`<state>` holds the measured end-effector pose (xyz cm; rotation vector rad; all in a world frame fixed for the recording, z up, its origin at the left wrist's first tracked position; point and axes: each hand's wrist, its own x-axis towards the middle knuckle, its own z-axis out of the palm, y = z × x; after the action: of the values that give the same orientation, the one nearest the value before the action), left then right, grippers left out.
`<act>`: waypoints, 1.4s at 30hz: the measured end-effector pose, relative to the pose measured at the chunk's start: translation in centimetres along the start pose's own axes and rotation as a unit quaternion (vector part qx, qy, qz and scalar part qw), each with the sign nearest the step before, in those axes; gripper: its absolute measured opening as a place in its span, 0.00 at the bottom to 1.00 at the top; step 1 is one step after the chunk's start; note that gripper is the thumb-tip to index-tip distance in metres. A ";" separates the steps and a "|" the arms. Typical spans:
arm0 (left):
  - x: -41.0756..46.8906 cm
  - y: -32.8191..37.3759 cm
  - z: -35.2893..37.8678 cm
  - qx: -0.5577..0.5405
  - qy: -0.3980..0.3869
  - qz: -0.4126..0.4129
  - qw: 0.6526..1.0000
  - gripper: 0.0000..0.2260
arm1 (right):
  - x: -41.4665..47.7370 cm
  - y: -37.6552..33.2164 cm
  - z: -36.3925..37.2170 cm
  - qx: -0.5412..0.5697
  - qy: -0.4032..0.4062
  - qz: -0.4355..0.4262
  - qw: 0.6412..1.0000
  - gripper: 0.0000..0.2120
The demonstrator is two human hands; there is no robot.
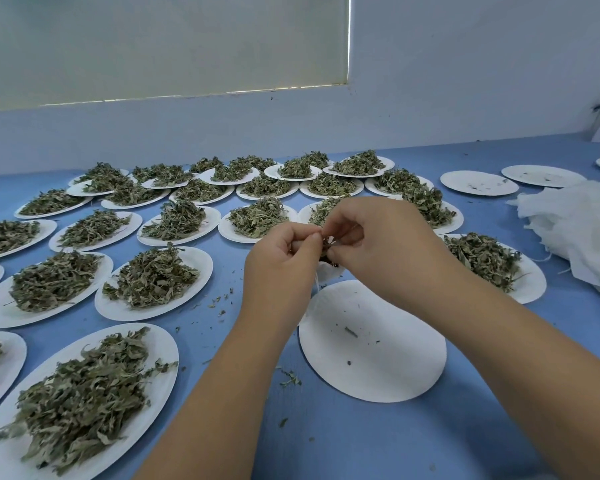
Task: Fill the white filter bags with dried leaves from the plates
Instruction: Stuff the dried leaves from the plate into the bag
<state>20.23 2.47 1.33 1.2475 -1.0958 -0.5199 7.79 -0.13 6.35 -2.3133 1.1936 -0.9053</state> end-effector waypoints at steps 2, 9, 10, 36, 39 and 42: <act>0.0 0.0 0.0 -0.003 -0.001 -0.007 1.000 0.09 | -0.1 0.1 -0.1 -0.006 0.003 -0.007 1.000 0.09; 0.2 0.0 -0.3 -0.015 -0.002 -0.014 1.000 0.08 | -0.2 0.2 -0.2 -0.020 -0.030 -0.032 0.999 0.11; 0.2 0.0 -0.4 -0.022 0.002 -0.015 1.000 0.08 | -0.2 0.2 -0.2 0.001 -0.027 -0.042 0.999 0.11; 0.0 0.0 0.0 0.005 -0.008 -0.009 1.000 0.09 | 1.2 4.4 3.5 0.182 0.050 -0.022 0.982 0.15; -0.1 0.2 0.0 0.004 -0.006 -0.002 1.000 0.08 | 0.9 4.9 3.8 0.251 0.033 0.000 0.967 0.12; -0.2 0.3 0.0 0.006 -0.014 0.006 1.000 0.09 | 0.7 5.1 3.7 0.296 0.001 0.010 0.955 0.11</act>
<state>20.06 2.69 1.58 1.2458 -1.1307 -0.5240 7.67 -3.41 0.93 -1.8106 0.7975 -1.0797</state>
